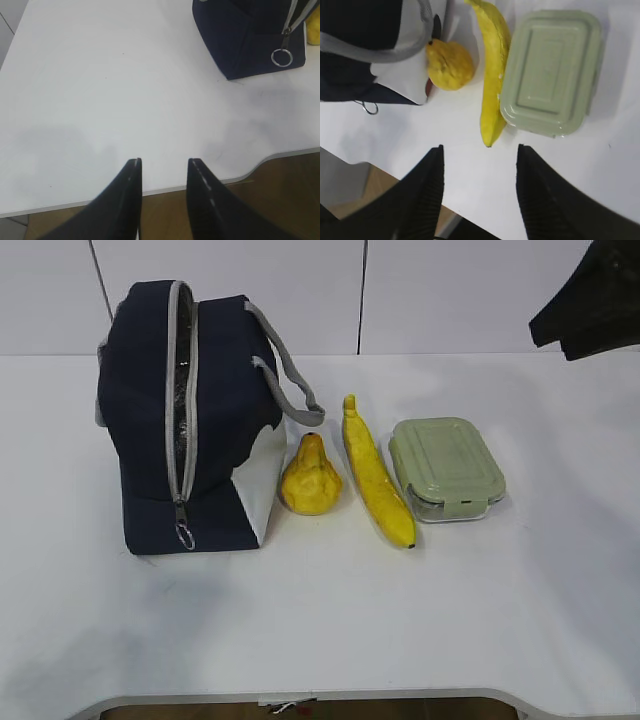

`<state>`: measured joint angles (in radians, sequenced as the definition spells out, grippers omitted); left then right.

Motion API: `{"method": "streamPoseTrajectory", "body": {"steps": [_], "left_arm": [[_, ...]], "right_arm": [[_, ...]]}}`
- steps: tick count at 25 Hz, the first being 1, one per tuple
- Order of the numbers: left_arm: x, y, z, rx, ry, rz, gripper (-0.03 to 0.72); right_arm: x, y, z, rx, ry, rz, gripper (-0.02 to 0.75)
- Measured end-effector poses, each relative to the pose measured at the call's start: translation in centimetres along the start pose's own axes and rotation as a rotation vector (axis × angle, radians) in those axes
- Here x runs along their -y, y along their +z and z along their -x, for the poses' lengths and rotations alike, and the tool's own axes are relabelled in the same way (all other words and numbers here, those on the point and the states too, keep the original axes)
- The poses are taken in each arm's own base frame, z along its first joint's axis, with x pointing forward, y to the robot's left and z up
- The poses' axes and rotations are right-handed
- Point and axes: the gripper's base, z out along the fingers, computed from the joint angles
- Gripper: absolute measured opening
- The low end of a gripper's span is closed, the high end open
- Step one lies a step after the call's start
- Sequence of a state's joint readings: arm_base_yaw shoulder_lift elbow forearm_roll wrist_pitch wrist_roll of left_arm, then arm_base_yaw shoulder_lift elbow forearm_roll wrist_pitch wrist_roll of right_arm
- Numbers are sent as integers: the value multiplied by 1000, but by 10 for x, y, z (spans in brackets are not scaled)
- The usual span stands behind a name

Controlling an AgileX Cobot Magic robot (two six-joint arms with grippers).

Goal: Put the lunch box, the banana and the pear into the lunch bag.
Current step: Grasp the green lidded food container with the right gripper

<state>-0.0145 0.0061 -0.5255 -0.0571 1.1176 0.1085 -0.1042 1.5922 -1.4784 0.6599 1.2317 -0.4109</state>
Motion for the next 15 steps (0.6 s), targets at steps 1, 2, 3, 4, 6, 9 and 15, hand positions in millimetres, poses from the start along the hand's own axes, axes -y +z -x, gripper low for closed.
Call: {"method": "streamPoseTrajectory", "body": {"steps": [1, 2, 3, 4, 6, 9, 15], "left_arm": [[0, 0, 0, 0, 0, 0, 240], [0, 0, 0, 0, 0, 0, 240], [0, 0, 0, 0, 0, 0, 240], [0, 0, 0, 0, 0, 0, 240], [0, 0, 0, 0, 0, 0, 240], [0, 0, 0, 0, 0, 0, 240], [0, 0, 0, 0, 0, 0, 240]], "right_arm": [[6, 0, 2, 12, 15, 19, 386], [13, 2, 3, 16, 34, 29, 386], [19, 4, 4, 16, 40, 31, 386], [25, 5, 5, 17, 49, 33, 386], [38, 10, 5, 8, 66, 32, 386], [57, 19, 5, -10, 86, 31, 386], [90, 52, 4, -81, 146, 46, 386]]}}
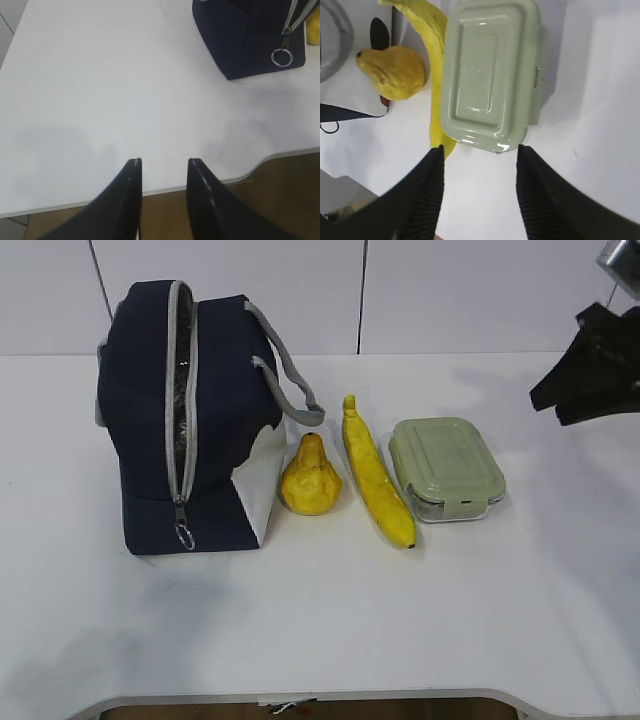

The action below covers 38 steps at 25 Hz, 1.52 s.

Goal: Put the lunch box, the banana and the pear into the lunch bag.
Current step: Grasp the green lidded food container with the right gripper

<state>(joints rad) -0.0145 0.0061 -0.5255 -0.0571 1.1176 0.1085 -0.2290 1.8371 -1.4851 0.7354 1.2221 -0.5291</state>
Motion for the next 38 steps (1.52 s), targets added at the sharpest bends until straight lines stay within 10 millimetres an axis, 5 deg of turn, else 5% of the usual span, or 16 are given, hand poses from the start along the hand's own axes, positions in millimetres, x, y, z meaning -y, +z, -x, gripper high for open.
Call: {"method": "streamPoseTrajectory", "body": {"steps": [10, 18, 38], "left_arm": [[0, 0, 0, 0, 0, 0, 240], [0, 0, 0, 0, 0, 0, 240], [0, 0, 0, 0, 0, 0, 240]], "right_arm": [[20, 23, 0, -57, 32, 4, 396], [34, 43, 5, -75, 79, 49, 572], [64, 90, 24, -44, 38, 172, 582]]}}
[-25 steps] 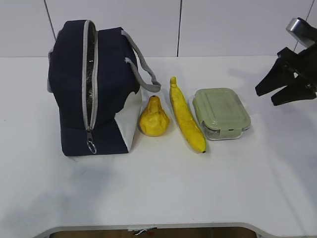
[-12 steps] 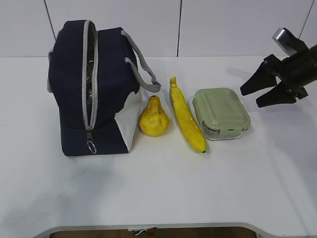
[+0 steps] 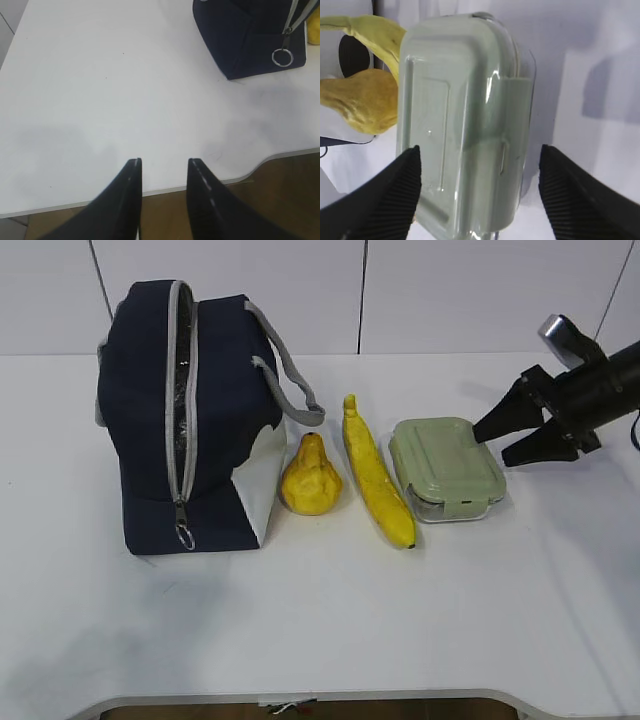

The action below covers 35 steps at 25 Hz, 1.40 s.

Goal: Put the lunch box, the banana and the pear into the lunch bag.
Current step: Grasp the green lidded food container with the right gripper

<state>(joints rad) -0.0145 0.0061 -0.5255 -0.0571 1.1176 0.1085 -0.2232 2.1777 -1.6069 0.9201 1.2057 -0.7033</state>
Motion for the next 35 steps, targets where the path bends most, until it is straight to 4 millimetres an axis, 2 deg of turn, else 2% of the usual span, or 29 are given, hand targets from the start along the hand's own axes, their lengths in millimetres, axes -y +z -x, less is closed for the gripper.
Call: {"method": "streamPoseTrajectory", "body": {"steps": [16, 35], "left_arm": [[0, 0, 0, 0, 0, 0, 240], [0, 0, 0, 0, 1, 1, 240]], "right_arm": [[15, 21, 0, 18, 2, 68, 582], [16, 30, 1, 22, -15, 93, 574]]}}
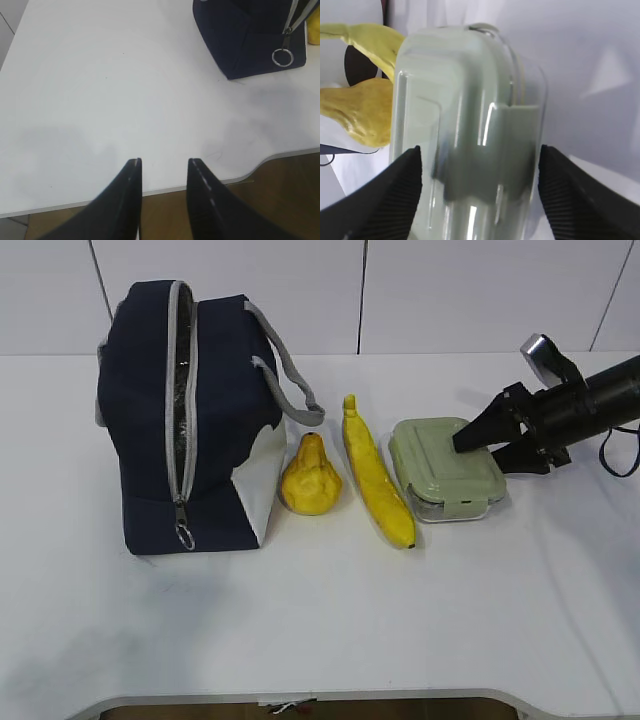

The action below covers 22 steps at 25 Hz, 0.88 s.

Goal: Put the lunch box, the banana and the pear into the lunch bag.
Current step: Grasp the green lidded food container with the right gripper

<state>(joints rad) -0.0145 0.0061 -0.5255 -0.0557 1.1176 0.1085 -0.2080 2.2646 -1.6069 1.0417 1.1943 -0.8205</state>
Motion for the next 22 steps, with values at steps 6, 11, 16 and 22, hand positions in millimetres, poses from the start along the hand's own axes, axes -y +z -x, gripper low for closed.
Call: {"method": "streamPoseTrajectory", "body": {"steps": [6, 11, 16, 22], "left_arm": [[0, 0, 0, 0, 0, 0, 240], [0, 0, 0, 0, 0, 0, 240], [0, 0, 0, 0, 0, 0, 240], [0, 0, 0, 0, 0, 0, 240]], "right_arm": [[-4, 6, 0, -11, -25, 3, 574], [-4, 7, -1, -25, -38, -7, 574], [-3, 6, -1, -35, -48, -20, 574], [-3, 6, -1, -35, -48, -20, 526]]}}
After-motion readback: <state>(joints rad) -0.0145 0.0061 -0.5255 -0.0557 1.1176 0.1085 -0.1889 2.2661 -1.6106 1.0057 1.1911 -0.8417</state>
